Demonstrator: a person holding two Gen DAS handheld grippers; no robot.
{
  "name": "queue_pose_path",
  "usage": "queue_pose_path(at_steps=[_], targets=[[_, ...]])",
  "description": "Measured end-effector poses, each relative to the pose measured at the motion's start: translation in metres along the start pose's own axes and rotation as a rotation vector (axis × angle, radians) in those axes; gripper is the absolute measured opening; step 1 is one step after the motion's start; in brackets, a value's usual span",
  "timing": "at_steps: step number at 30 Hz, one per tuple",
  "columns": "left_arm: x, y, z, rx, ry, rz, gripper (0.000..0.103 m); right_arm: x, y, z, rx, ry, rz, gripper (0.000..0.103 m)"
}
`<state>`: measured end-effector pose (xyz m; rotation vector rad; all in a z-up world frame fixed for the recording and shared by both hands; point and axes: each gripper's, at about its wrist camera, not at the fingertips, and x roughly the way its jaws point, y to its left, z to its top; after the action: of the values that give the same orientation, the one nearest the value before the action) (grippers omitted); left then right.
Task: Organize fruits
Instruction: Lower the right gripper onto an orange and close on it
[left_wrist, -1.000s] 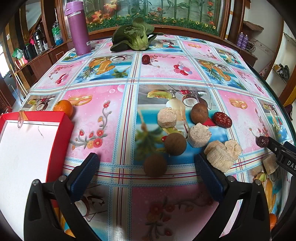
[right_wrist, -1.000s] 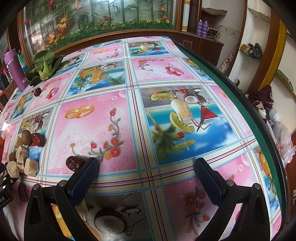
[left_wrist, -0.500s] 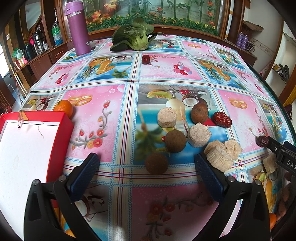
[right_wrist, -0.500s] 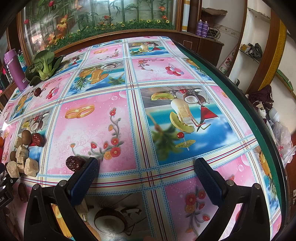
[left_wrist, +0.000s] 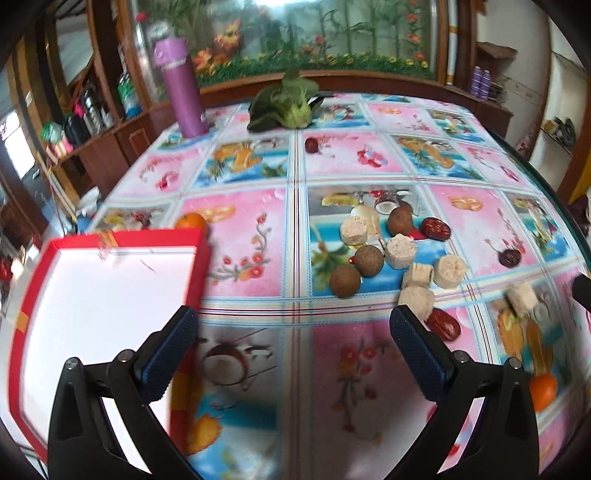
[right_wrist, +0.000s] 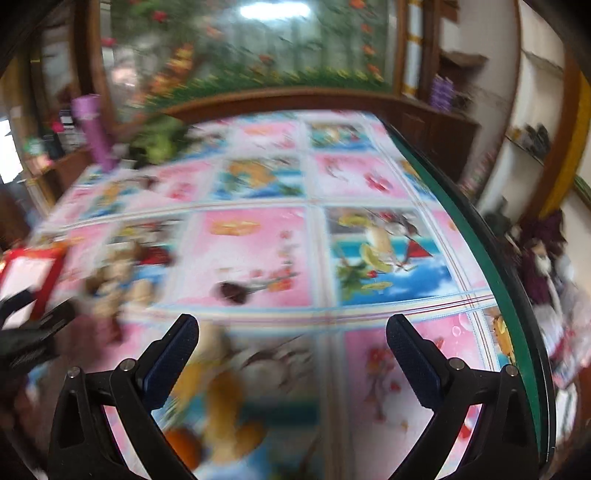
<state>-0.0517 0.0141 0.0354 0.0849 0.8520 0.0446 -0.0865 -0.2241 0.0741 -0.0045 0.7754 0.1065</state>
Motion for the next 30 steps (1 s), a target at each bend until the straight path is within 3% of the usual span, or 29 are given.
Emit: queue_pose_path(at_steps=[4, 8, 11, 15, 21, 23, 25, 27, 30], targets=[[-0.014, 0.007, -0.006, 0.062, -0.045, -0.032, 0.103, -0.022, 0.025, -0.024, -0.117, -0.02, 0.059, 0.101], [-0.022, 0.011, -0.014, 0.106, -0.056, -0.074, 0.103, -0.015, 0.039, -0.042, -0.167, 0.03, 0.09, 0.075], [-0.024, 0.011, -0.013, 0.132, -0.054, -0.111, 0.103, 0.004, 0.04, -0.045, -0.154, 0.1, 0.117, 0.061], [-0.014, 0.011, 0.003, 0.127, -0.019, -0.134, 0.102, 0.009, 0.04, -0.048, -0.126, 0.129, 0.193, 0.052], [0.017, 0.002, 0.023, 0.17, 0.059, -0.152, 0.084, 0.014, 0.039, -0.057, -0.107, 0.163, 0.254, 0.036], [0.028, 0.002, 0.025, 0.178, 0.097, -0.163, 0.071, 0.014, 0.039, -0.057, -0.105, 0.155, 0.261, 0.034], [0.033, 0.008, 0.027, 0.171, 0.128, -0.177, 0.065, 0.014, 0.04, -0.057, -0.113, 0.152, 0.27, 0.033], [0.029, 0.021, 0.033, 0.154, 0.115, -0.176, 0.065, 0.014, 0.041, -0.056, -0.115, 0.149, 0.279, 0.033], [0.018, 0.055, 0.052, 0.111, 0.073, -0.111, 0.065, 0.015, 0.044, -0.056, -0.129, 0.136, 0.28, 0.033]])
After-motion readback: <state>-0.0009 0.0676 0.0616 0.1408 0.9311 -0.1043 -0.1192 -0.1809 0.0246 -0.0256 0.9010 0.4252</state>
